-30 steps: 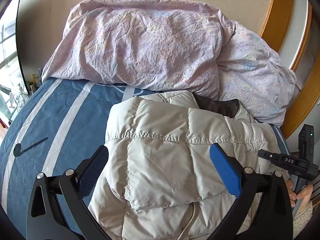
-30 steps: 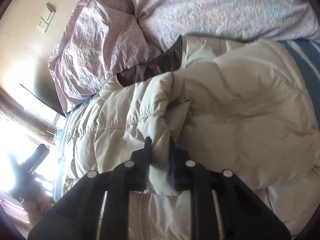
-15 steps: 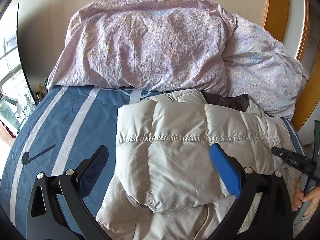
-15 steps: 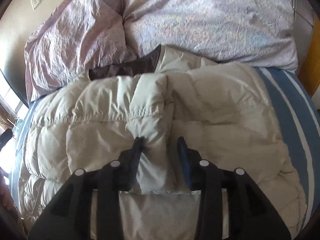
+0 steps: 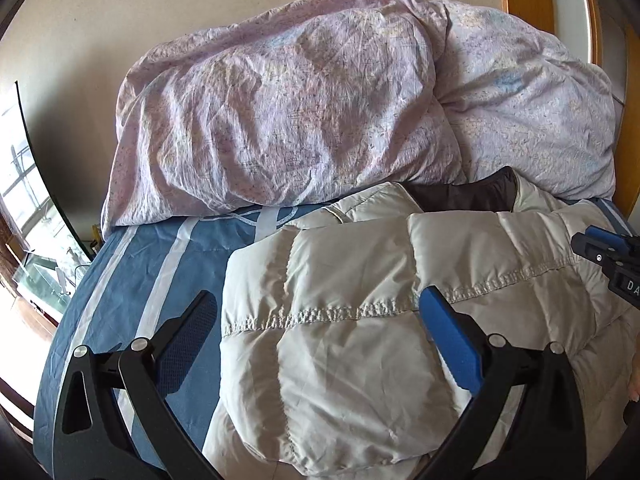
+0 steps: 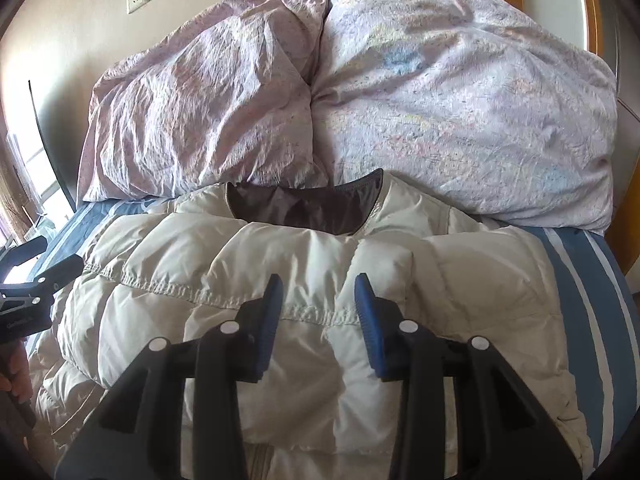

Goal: Fold large clothes

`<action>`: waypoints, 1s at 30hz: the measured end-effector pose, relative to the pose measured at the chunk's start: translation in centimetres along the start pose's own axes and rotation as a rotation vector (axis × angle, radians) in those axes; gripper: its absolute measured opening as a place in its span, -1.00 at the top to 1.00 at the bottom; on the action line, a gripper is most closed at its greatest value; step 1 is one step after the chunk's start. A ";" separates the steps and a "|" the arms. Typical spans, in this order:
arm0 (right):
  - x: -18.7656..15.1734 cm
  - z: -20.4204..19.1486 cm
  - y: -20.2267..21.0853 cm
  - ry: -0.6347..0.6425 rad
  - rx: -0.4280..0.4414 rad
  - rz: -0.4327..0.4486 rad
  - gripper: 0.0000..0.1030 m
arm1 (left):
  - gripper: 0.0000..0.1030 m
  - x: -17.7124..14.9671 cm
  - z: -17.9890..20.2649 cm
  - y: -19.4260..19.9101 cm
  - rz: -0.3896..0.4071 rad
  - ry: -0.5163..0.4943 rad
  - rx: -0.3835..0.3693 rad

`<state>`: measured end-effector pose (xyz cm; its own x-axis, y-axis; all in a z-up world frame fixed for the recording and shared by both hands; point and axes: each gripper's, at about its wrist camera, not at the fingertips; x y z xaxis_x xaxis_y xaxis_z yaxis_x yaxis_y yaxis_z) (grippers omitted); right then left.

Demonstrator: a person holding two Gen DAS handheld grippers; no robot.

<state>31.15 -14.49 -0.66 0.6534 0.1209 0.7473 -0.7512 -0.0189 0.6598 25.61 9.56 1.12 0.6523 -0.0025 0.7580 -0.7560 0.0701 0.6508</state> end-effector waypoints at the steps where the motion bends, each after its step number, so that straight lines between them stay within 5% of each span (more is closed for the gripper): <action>1: 0.0 -0.2 -0.4 0.013 -0.007 -0.002 0.26 | -0.97 0.0 0.1 -0.4 -0.005 0.004 -0.006; 10: -1.9 -2.1 -4.7 0.151 -0.117 -0.075 0.26 | -0.97 -1.8 -0.9 -5.9 -0.135 0.062 -0.013; 30: -2.2 -3.2 -5.8 0.232 -0.187 -0.060 0.22 | -0.97 -2.8 -1.3 -8.7 -0.181 0.065 0.009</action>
<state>33.78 -11.48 -6.37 0.6743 0.3405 0.6553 -0.7303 0.1758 0.6601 30.42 10.24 -6.69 0.7797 0.0501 0.6241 -0.6261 0.0655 0.7770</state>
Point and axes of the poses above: each gripper's, at about its wrist camera, not at the fingertips, and y roughly against the way its jaws point, z to its right, x to its top, and after that the axes turned 13 degrees about -x, right-handed
